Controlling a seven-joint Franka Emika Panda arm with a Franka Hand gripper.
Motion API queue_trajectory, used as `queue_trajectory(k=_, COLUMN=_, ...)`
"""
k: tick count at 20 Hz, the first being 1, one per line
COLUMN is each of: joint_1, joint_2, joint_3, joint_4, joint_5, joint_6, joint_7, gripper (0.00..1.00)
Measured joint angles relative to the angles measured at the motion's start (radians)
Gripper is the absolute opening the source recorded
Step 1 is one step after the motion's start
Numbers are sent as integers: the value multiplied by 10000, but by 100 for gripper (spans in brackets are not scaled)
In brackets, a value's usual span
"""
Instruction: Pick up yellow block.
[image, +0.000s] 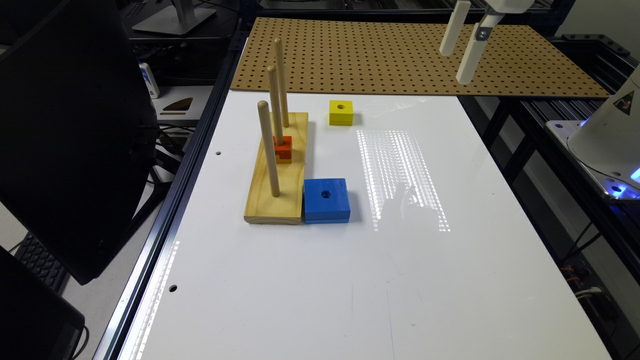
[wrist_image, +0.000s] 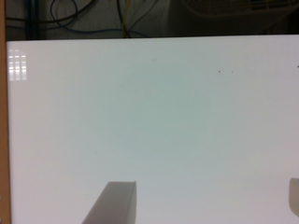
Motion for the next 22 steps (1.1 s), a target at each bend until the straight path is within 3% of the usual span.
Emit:
queue_trajectory(k=6, joint_1=14, joint_2=80, joint_3=28, joint_4=137, joint_5=0, joint_6=29, joint_7=0, gripper=100)
queue_trajectory(k=13, joint_1=26, joint_2=536, joint_3=55, joint_4=499, joint_5=1, joint_6=142, joint_7=0, gripper=100)
queue_trajectory(k=17, joint_1=105, joint_2=1119, joint_3=80, joint_4=878, joint_5=15, joint_6=417, joint_7=13, gripper=100)
queue_trajectory(k=22, joint_1=101, joint_2=1791, joint_3=105, joint_4=1359, joint_5=15, joint_6=515, joint_7=12, gripper=100)
